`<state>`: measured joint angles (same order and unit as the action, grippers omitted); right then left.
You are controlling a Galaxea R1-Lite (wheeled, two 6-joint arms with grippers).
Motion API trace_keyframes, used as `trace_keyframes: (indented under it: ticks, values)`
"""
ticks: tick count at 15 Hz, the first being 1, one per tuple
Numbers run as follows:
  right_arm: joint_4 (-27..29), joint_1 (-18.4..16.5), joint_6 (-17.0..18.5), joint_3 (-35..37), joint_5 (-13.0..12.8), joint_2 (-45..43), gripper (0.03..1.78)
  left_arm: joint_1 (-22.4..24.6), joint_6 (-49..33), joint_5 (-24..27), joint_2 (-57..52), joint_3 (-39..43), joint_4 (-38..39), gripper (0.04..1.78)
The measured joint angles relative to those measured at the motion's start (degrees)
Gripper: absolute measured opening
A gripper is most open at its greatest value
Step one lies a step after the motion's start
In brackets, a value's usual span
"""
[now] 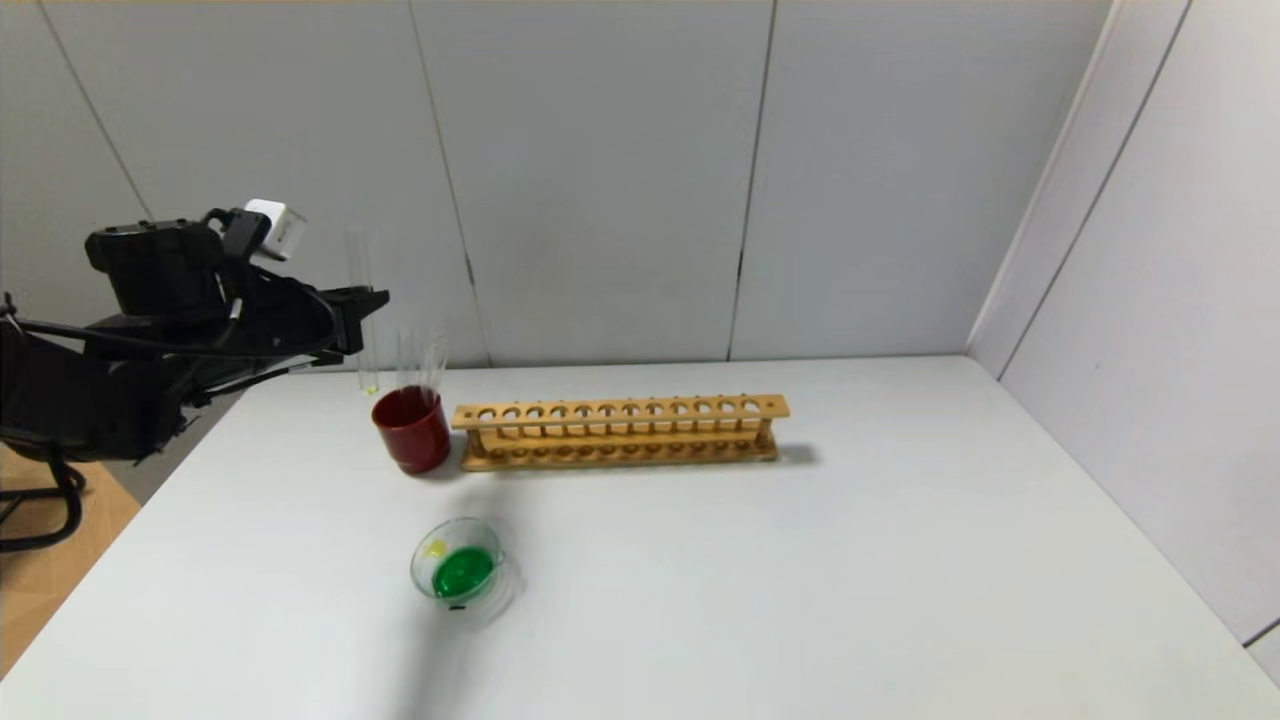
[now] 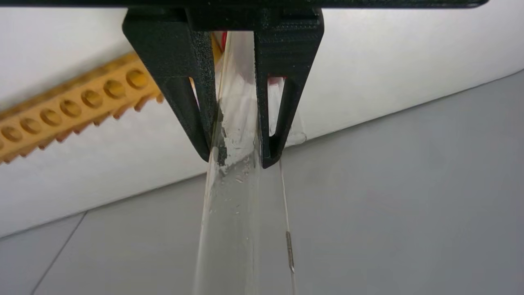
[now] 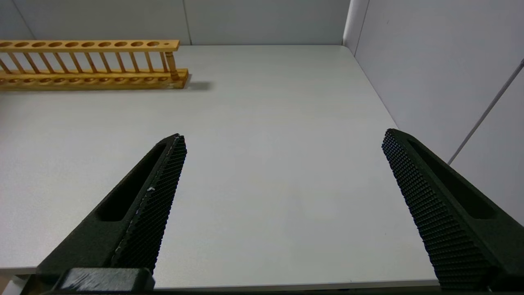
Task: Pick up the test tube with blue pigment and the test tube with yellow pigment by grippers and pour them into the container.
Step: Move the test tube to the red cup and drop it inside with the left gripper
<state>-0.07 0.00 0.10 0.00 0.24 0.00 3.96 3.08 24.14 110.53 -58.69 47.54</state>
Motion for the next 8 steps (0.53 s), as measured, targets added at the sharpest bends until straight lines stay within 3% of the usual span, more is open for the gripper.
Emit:
trace_keyframes:
  ticks: [4,8]
  values:
    - [0.0,0.0,0.0,0.0,0.0,0.0,1.75,0.0,-3.77,0.2,6.42,1.24,13.04,0.31]
    - [0.0,0.0,0.0,0.0,0.0,0.0,1.75,0.15,-5.42,0.83,9.2,2.55,15.1,0.31]
